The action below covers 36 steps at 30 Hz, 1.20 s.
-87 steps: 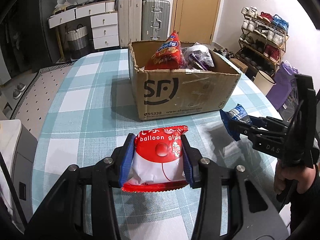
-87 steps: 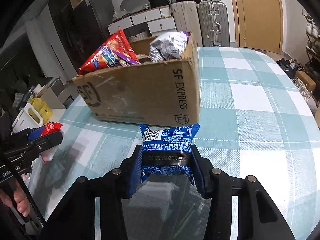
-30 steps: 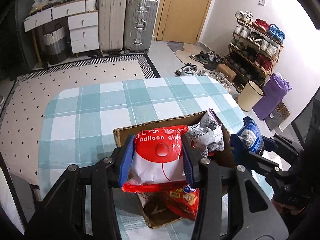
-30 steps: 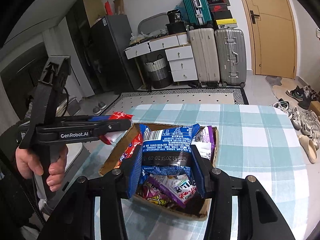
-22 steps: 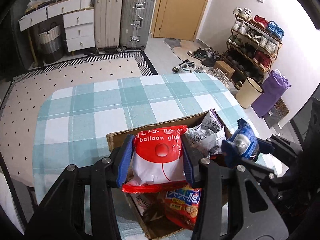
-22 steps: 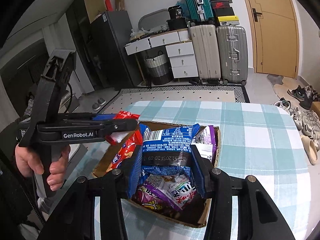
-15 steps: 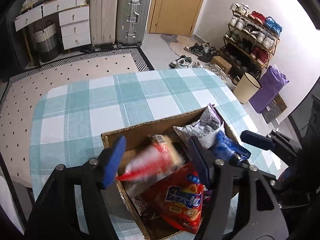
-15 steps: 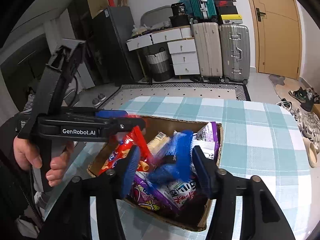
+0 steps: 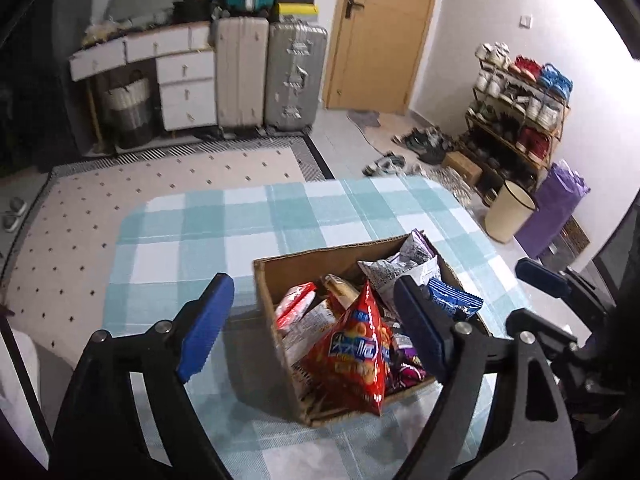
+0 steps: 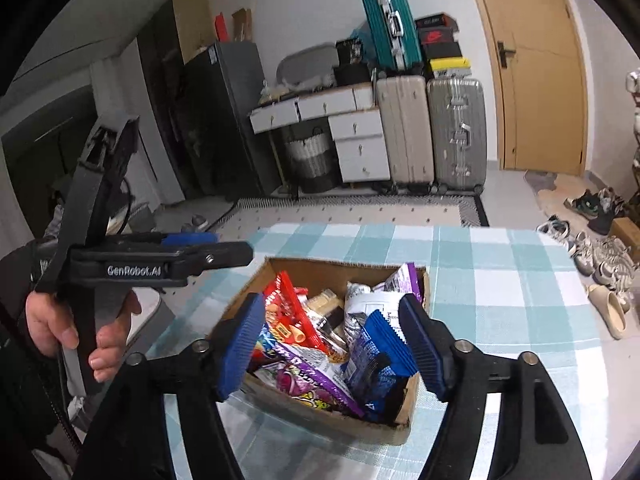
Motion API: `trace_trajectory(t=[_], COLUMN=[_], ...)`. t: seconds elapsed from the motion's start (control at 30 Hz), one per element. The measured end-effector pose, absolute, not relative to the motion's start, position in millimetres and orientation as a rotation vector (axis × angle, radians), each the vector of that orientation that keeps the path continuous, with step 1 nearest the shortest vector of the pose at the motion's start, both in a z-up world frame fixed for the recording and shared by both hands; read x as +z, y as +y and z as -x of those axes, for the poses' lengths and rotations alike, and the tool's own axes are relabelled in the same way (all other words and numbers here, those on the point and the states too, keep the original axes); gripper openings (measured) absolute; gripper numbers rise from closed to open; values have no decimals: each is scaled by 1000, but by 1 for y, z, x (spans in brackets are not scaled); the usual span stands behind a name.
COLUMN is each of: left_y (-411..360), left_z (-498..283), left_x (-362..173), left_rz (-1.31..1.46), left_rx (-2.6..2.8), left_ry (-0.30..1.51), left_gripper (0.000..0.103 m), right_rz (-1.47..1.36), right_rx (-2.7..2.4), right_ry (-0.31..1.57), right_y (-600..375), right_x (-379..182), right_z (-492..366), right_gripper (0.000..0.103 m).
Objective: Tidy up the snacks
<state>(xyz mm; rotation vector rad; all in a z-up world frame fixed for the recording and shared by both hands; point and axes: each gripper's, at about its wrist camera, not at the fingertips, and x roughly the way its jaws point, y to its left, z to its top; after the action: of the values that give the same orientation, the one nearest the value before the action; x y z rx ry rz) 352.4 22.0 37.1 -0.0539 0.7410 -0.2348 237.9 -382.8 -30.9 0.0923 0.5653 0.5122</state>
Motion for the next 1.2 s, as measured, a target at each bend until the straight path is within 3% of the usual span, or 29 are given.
trace_trajectory(t=[0.13, 0.6, 0.73, 1.2], left_y=[29, 11, 7, 43], left_z=[-318, -211, -184, -156], left_x=[46, 53, 48, -10], left_rz=[58, 21, 12, 41], left_rx=[-199, -196, -173, -50], left_ry=[696, 580, 532, 481], left_gripper=[83, 87, 102, 102], right_rz=[-96, -76, -80, -5], right_rx=[520, 508, 491, 430], right_ry=[506, 375, 336, 247], right_y=[-383, -381, -383, -381], right_x=[-20, 3, 3, -35], right_z=[-213, -147, -132, -87], right_gripper=[87, 92, 97, 102])
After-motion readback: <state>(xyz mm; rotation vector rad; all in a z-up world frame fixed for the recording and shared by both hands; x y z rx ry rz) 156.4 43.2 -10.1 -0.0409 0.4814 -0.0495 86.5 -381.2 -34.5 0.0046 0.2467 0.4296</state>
